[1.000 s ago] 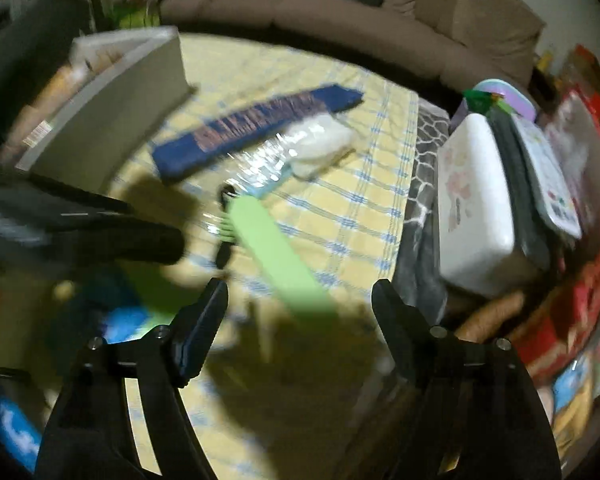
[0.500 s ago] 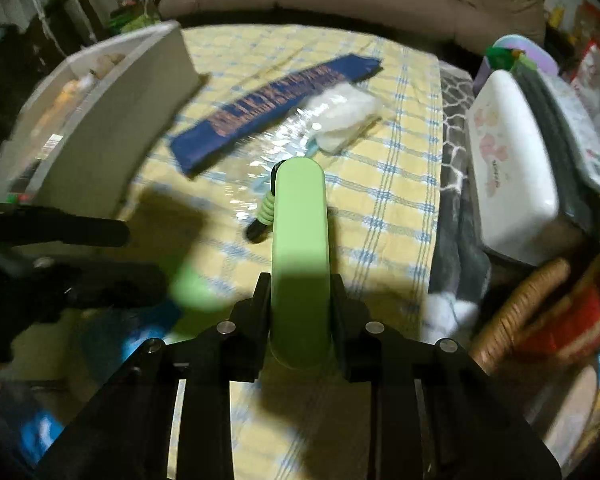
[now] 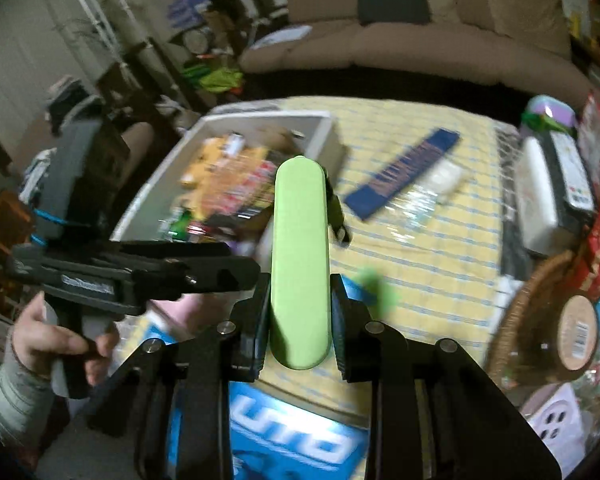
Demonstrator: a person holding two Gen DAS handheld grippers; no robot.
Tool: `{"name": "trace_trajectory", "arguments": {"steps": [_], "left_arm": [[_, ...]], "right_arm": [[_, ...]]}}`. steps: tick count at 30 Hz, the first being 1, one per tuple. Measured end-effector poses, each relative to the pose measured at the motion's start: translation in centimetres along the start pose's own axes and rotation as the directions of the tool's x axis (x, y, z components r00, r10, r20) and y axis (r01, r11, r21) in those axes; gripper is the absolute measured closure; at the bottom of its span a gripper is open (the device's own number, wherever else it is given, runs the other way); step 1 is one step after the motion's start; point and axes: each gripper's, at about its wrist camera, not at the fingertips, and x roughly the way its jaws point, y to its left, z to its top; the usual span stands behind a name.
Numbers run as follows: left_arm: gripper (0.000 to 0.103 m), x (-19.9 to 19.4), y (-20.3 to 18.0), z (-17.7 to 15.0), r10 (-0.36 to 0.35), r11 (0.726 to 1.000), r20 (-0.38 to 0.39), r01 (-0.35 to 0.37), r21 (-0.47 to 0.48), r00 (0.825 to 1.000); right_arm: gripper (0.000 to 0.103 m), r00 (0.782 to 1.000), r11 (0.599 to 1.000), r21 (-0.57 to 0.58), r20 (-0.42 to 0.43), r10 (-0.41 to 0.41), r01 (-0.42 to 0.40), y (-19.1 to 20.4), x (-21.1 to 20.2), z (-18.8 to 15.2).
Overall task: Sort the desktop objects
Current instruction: 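Lift the light green case and carry it over the white box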
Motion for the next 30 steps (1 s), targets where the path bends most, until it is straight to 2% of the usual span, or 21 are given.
{"name": "trace_trajectory", "arguments": {"steps": [7, 12, 17, 20, 21, 23, 25, 27, 30], "left_arm": [[0.014, -4.7, 5.7, -2.0, 0.028, 0.997, 0.050, -0.024, -0.070, 0.998], [0.014, -5.0, 9.7, -2.9, 0.034, 0.992, 0.044, -0.028, -0.122, 0.998], [0.014, -3.8, 11.8, -3.3, 0.062, 0.991, 0.038, -0.057, -0.123, 0.997], [0.018, -3.2, 12.9, -3.5, 0.055, 0.991, 0.031, -0.051, -0.125, 0.998], [0.021, -3.2, 13.3, -3.6, 0.040, 0.990, 0.033, -0.035, -0.136, 0.999], [0.022, -3.0, 14.4, -3.6, -0.016, 0.984, 0.048, 0.024, -0.177, 0.999], [0.022, -3.0, 15.0, -3.4, -0.041, 0.979, 0.062, 0.052, -0.197, 0.997], [0.022, -2.8, 14.9, -3.1, -0.064, 0.977, 0.061, 0.075, -0.199, 0.996], [0.022, -1.9, 14.2, -2.6, -0.148, 0.966, 0.051, 0.156, -0.206, 0.988]], "right_arm": [[0.078, 0.991, 0.989, 0.066, 0.009, 0.135, -0.136, 6.7, 3.0, 0.6], [0.078, 0.988, 0.980, 0.129, -0.006, 0.157, -0.155, 9.1, 7.1, 0.5], [0.078, 0.991, 0.971, 0.203, -0.020, 0.134, -0.127, 9.0, 10.8, -0.1], [0.078, 0.990, 0.963, 0.239, -0.042, 0.137, -0.123, 8.4, 13.0, -1.1], [0.078, 0.990, 0.962, 0.246, -0.045, 0.132, -0.117, 8.4, 13.5, -1.4], [0.078, 0.989, 0.958, 0.258, -0.045, 0.138, -0.122, 8.2, 14.0, -2.1], [0.078, 0.988, 0.956, 0.266, -0.054, 0.143, -0.124, 7.9, 14.5, -2.8], [0.078, 0.989, 0.956, 0.270, -0.056, 0.133, -0.113, 7.6, 14.7, -3.3], [0.078, 0.987, 0.951, 0.284, -0.059, 0.148, -0.126, 7.3, 15.2, -3.9]]}}
